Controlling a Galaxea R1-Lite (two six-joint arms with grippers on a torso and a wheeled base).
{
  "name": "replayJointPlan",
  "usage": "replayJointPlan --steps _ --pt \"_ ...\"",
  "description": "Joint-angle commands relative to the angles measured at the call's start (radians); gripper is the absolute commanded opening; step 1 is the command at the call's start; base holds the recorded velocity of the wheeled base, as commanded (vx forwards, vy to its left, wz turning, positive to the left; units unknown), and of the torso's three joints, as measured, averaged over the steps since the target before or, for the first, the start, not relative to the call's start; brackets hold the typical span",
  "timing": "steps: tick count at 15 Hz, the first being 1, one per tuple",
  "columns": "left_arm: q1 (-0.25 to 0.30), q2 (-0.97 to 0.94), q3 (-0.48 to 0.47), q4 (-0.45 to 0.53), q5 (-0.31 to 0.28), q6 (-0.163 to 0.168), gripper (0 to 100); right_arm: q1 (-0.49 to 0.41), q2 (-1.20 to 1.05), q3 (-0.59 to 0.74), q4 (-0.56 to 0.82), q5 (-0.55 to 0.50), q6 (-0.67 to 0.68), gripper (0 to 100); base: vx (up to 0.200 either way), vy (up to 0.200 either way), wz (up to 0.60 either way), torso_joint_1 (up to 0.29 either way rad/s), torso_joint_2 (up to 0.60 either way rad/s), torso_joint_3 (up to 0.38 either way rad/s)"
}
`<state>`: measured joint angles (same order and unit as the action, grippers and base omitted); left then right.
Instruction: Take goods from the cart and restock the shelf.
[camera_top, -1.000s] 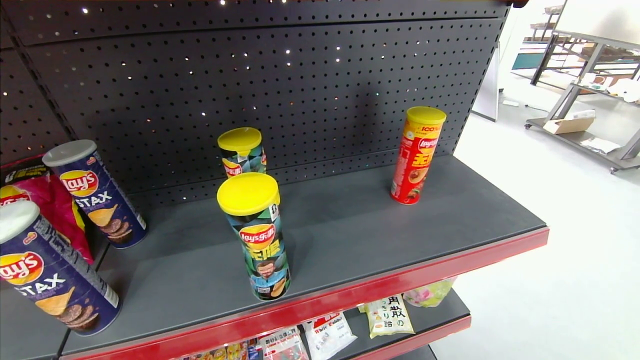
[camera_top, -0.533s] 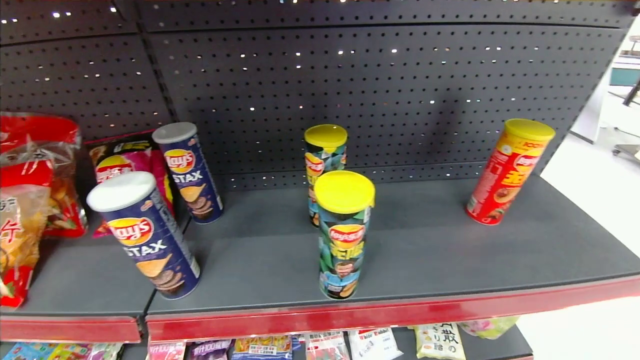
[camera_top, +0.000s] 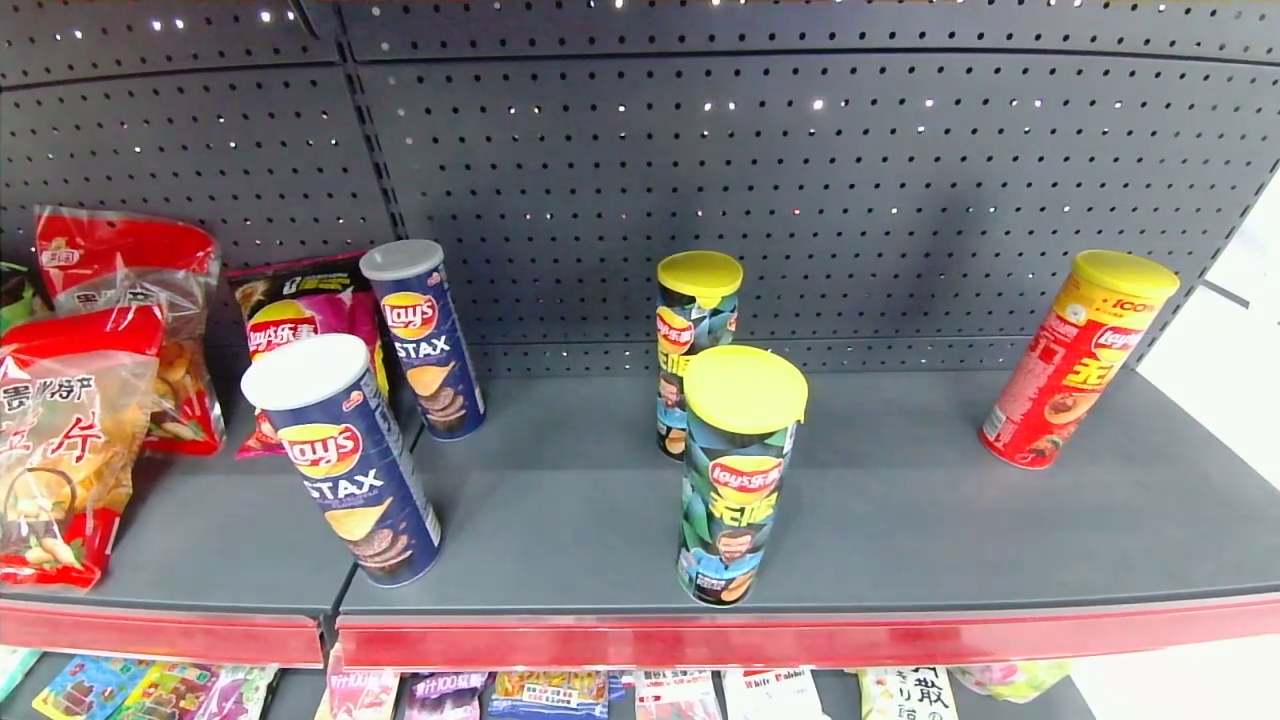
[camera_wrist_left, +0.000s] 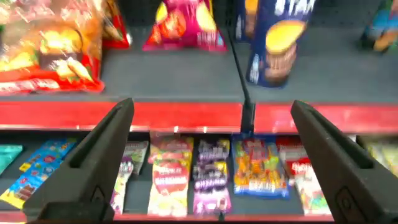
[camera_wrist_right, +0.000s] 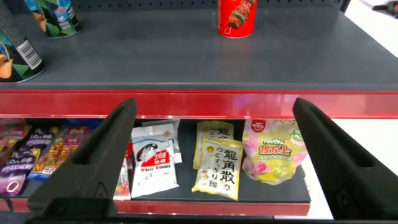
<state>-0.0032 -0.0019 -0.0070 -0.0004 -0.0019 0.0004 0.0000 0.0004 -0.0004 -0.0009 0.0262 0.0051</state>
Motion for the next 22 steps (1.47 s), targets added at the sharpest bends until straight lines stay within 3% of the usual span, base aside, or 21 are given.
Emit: replayJointPlan --steps 1,6,7,8,9,13,15,16,18,22 --pt "0.000 0.002 0.005 0.000 -0.001 0.001 100 0.000 0.000 0.000 -0.001 0.001 -0.001 100 0.000 0.000 0.00 0.000 0.00 0.000" --pt "0.000 0.002 0.007 0.000 0.000 0.001 100 -0.002 0.000 -0.001 -0.005 -0.003 0.004 100 0.000 0.000 0.00 0.000 0.00 0.000" --pt "0.000 0.002 0.007 0.000 0.000 0.001 100 0.003 0.015 -0.056 -0.019 0.009 0.015 100 0.000 0.000 0.00 0.000 0.00 0.000" --pt "0.000 0.002 0.007 0.000 0.000 0.001 100 0.012 0.084 -0.141 -0.014 0.018 0.035 100 0.000 0.000 0.00 0.000 0.00 0.000" --pt "0.000 0.002 0.007 0.000 0.000 0.001 100 0.043 0.296 -0.334 -0.014 0.024 0.085 100 0.000 0.000 0.00 0.000 0.00 0.000" --pt "0.000 0.002 0.007 0.000 0.000 0.001 100 0.100 0.793 -0.533 -0.047 0.040 0.052 100 0.000 0.000 0.00 0.000 0.00 0.000" --pt "0.000 0.002 0.007 0.000 0.000 0.001 100 0.118 0.983 -0.550 -0.087 0.041 0.042 100 0.000 0.000 0.00 0.000 0.00 0.000" --pt "0.000 0.002 0.007 0.000 0.000 0.001 100 0.212 1.092 -0.549 -0.149 0.040 0.032 100 0.000 0.000 0.00 0.000 0.00 0.000" --pt "0.000 0.002 0.007 0.000 0.000 0.001 100 0.279 1.213 -0.544 -0.254 0.035 0.035 100 0.000 0.000 0.00 0.000 0.00 0.000" --pt "0.000 0.002 0.007 0.000 0.000 0.001 100 0.367 1.363 -0.540 -0.284 0.034 0.036 100 0.000 0.000 0.00 0.000 0.00 0.000"
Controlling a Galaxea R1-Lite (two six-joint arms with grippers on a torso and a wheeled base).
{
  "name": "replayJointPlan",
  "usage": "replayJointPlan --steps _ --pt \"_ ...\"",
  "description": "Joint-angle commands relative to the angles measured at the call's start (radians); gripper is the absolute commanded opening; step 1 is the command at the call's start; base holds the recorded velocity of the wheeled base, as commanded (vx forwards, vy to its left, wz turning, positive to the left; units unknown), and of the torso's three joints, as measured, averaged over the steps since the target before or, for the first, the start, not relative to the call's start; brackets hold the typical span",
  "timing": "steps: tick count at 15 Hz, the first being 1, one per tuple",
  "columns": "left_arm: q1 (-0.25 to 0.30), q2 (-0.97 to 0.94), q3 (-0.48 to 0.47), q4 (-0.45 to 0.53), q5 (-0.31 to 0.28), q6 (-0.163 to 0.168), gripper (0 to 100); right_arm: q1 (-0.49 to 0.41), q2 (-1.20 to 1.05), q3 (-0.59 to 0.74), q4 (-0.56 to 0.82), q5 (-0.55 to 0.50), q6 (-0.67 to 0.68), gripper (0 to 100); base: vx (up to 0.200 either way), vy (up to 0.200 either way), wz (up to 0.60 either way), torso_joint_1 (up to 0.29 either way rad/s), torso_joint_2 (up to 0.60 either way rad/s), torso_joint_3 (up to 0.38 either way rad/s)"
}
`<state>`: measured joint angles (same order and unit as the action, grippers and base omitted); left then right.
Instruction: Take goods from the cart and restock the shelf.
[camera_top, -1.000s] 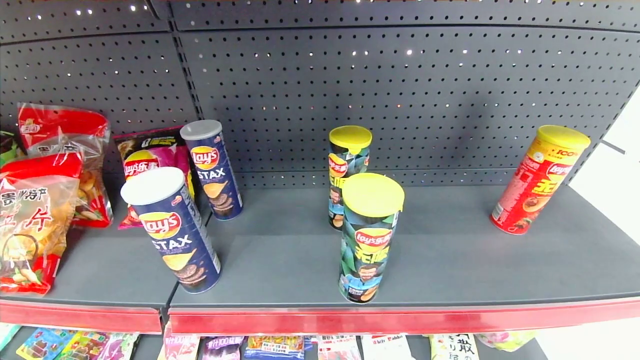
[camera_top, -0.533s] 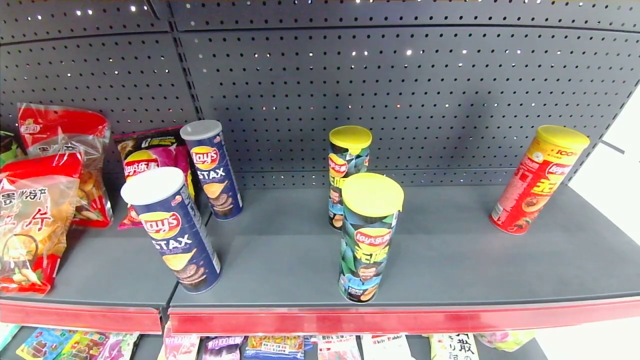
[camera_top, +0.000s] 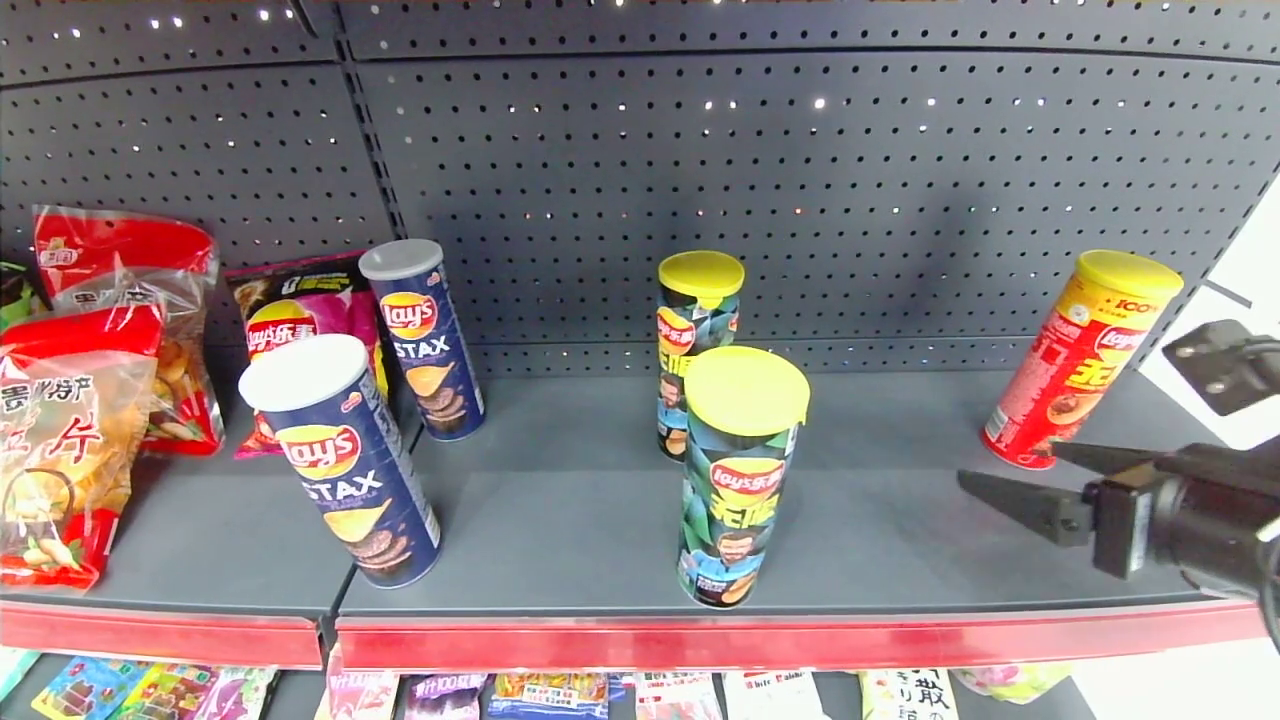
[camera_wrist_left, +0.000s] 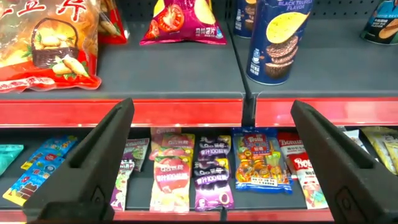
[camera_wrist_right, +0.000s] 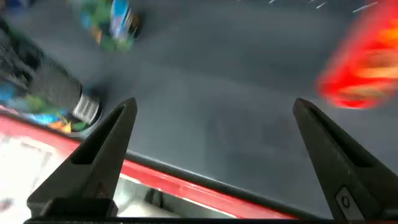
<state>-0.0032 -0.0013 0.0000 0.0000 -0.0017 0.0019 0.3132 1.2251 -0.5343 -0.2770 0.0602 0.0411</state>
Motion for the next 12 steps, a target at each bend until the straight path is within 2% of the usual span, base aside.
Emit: replayJointPlan --steps 1,4,12 --pt "0.000 0.001 0.000 0.000 0.000 0.001 100 0.087 0.149 -0.003 -0.008 -0.005 -0.001 100 0.000 0.000 0.00 0.000 0.00 0.000" --pt "0.000 0.001 0.000 0.000 0.000 0.000 100 0.145 0.217 -0.004 -0.028 -0.074 0.000 100 0.000 0.000 0.00 0.000 0.00 0.000" --pt "0.000 0.001 0.000 0.000 0.000 0.000 100 0.276 0.369 -0.027 -0.151 -0.095 -0.001 100 0.000 0.000 0.00 0.000 0.00 0.000"
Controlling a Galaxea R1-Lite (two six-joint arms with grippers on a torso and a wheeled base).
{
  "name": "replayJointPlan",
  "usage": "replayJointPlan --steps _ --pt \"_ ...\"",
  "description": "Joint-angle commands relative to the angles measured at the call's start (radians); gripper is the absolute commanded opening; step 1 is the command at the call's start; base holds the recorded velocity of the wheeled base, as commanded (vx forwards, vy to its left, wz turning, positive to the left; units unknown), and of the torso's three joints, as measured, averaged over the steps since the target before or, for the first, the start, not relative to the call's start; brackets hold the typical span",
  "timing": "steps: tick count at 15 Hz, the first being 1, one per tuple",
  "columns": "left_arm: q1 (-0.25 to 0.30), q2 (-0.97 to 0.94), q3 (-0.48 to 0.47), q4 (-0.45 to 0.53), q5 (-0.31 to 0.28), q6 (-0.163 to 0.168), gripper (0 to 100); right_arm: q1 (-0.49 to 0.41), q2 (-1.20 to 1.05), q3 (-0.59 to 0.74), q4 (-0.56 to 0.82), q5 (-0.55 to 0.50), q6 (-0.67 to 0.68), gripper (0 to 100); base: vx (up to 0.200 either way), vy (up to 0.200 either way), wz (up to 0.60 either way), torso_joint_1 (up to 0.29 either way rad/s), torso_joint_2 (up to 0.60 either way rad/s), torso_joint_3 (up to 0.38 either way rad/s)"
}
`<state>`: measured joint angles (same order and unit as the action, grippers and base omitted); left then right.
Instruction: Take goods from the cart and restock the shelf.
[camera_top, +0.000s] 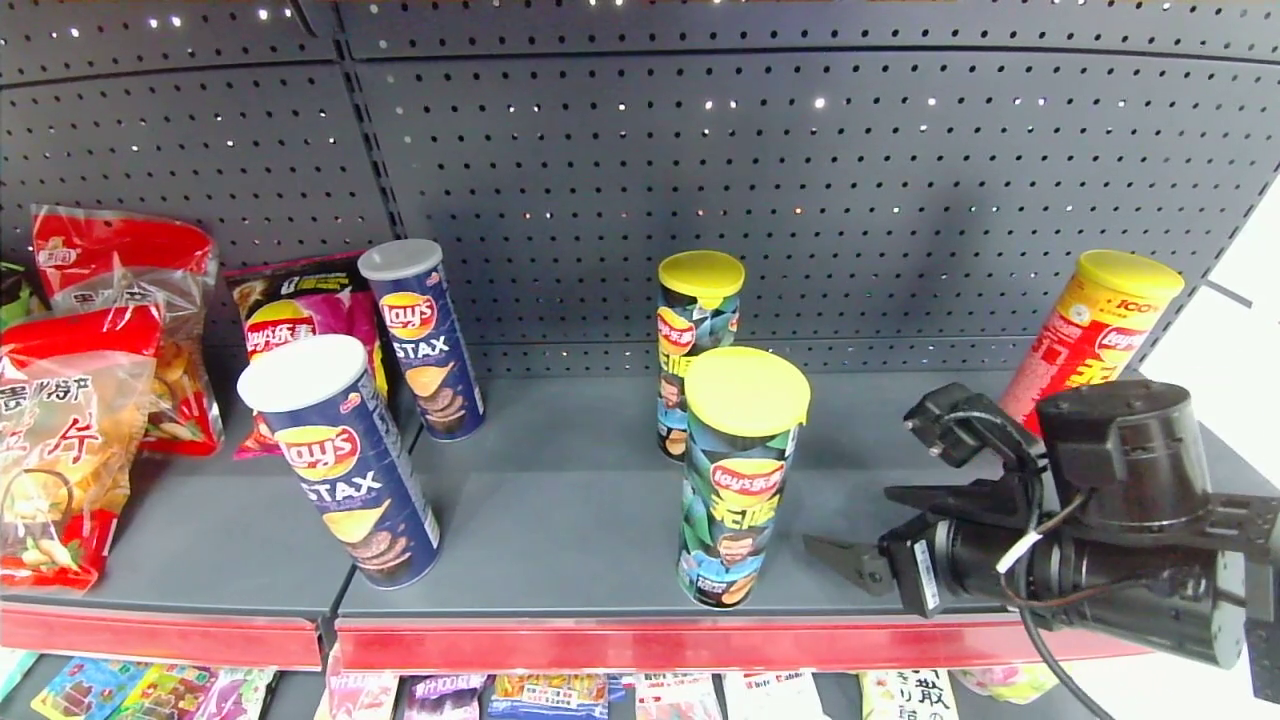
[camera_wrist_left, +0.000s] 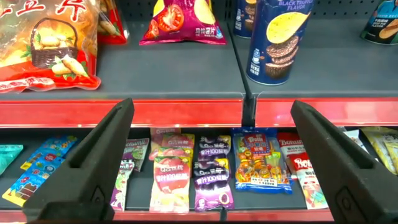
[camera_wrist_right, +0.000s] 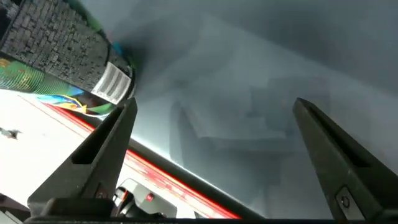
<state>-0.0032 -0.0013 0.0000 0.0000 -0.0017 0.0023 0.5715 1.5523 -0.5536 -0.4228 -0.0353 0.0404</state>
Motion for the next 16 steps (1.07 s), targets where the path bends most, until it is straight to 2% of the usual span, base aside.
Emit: replayJointPlan --steps 1,16 --pt "0.000 0.001 0.000 0.000 0.000 -0.001 100 0.028 0.051 -0.015 -0.007 -0.001 -0.001 100 0.000 0.000 0.00 0.000 0.00 0.000" --pt "0.000 0.001 0.000 0.000 0.000 -0.001 100 0.093 0.109 -0.028 -0.010 -0.001 -0.004 100 0.000 0.000 0.00 0.000 0.00 0.000"
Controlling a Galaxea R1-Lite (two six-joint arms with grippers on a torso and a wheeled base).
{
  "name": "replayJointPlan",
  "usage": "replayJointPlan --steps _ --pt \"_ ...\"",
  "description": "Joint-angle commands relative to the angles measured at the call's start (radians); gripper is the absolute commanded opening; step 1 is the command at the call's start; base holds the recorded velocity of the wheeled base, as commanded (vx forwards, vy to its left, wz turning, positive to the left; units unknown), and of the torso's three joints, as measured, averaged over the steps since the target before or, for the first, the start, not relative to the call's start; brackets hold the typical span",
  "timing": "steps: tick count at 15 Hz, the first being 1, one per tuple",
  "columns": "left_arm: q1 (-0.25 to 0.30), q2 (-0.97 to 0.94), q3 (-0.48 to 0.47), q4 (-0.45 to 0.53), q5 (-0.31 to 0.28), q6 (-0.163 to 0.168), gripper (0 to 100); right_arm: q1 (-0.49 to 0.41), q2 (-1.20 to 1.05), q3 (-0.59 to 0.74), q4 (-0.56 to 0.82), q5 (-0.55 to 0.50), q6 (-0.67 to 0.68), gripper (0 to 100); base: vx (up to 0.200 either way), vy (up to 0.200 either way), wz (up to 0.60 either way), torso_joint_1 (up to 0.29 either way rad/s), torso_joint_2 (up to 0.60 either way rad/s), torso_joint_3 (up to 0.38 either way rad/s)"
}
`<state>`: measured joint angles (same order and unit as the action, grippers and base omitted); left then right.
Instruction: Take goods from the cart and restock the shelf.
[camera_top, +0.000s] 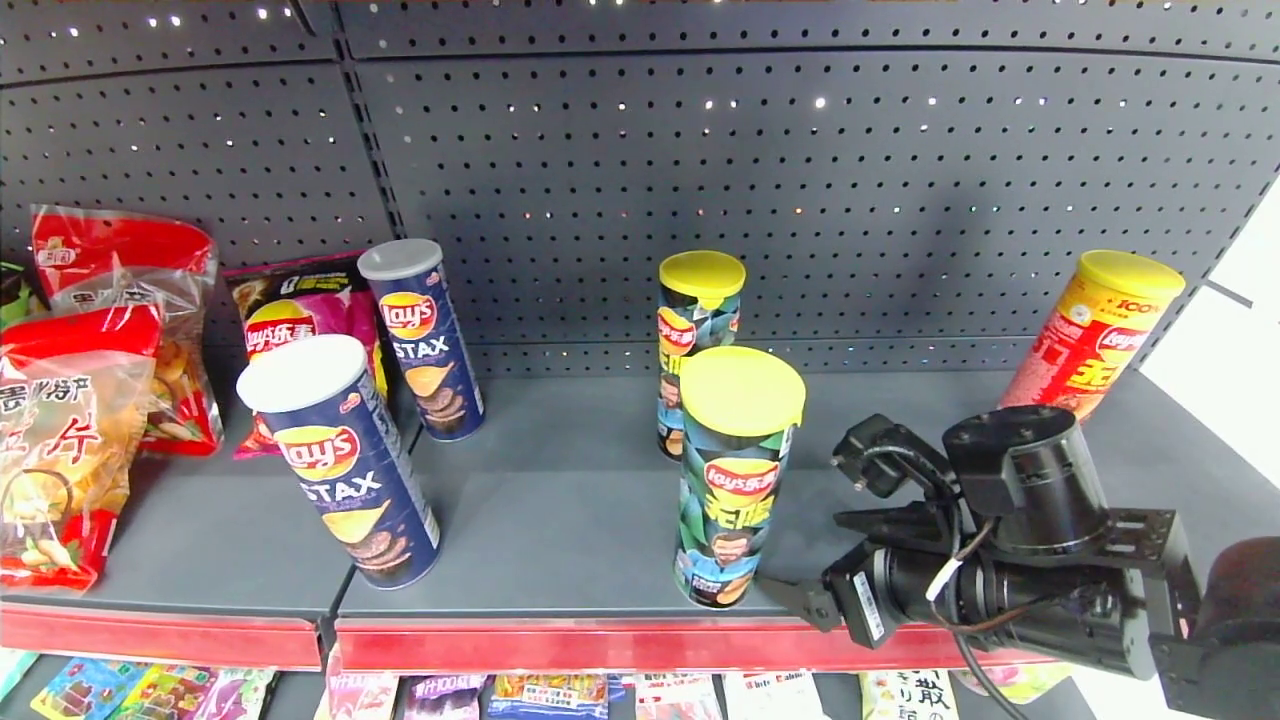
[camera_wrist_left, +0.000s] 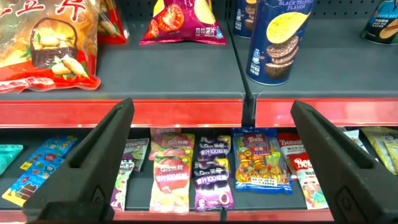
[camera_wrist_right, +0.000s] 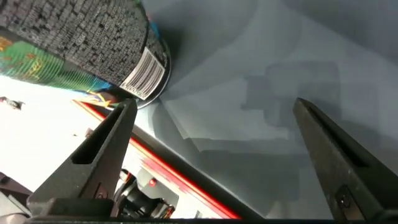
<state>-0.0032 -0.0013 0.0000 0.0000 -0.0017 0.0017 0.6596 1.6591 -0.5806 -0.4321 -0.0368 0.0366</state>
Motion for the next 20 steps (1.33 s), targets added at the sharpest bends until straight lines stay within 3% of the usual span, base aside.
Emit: replayJointPlan --steps 1,7,20 --pt "0.000 0.001 0.000 0.000 0.000 0.000 100 0.005 0.004 -0.001 0.000 0.000 0.000 100 0.000 0.000 0.00 0.000 0.00 0.000" --pt "0.000 0.001 0.000 0.000 0.000 0.001 100 -0.009 -0.025 0.002 0.000 -0.060 0.000 100 0.000 0.000 0.00 0.000 0.00 0.000" --pt "0.000 0.001 0.000 0.000 0.000 0.001 100 -0.003 0.053 -0.082 0.001 -0.077 -0.018 100 0.000 0.000 0.00 0.000 0.00 0.000"
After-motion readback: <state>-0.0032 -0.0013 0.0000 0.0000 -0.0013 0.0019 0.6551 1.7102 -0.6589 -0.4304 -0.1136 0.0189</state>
